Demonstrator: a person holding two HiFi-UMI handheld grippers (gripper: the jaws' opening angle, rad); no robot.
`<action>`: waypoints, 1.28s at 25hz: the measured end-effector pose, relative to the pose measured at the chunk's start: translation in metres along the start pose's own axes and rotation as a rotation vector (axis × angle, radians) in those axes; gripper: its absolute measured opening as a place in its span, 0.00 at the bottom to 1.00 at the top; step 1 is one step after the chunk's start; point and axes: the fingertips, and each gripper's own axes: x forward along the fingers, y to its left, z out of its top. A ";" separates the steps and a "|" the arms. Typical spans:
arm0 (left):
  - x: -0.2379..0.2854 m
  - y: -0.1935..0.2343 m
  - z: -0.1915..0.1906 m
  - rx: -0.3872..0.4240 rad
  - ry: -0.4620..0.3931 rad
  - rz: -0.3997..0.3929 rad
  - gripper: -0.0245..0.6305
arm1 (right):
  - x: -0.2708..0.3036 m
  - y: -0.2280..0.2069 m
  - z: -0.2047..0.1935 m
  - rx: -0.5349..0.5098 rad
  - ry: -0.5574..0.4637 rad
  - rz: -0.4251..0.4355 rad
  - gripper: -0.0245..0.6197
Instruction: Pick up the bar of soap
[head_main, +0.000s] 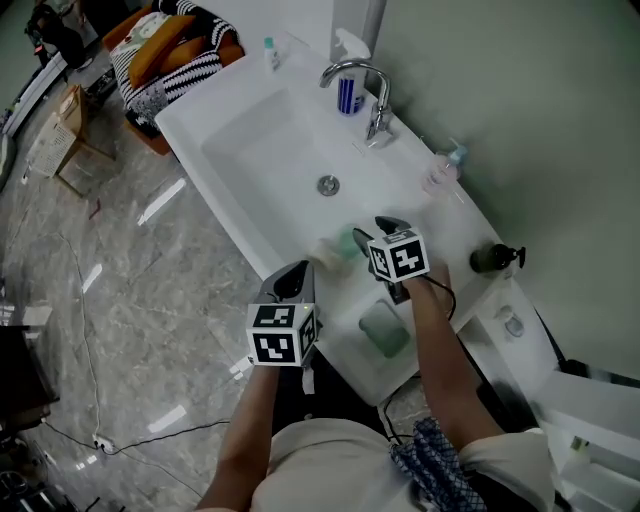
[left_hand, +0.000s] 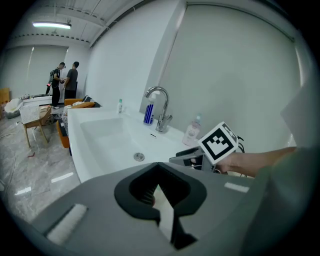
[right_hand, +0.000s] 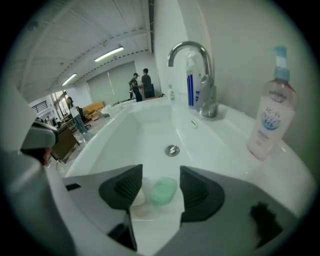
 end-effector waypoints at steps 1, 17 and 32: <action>-0.001 -0.002 0.000 0.004 -0.001 -0.010 0.05 | -0.009 0.004 0.000 -0.006 -0.018 -0.008 0.38; 0.000 -0.065 0.010 0.095 -0.019 -0.254 0.05 | -0.155 0.033 0.014 0.137 -0.295 -0.295 0.38; -0.031 -0.111 0.009 0.194 -0.024 -0.481 0.05 | -0.237 0.070 -0.026 0.281 -0.376 -0.561 0.38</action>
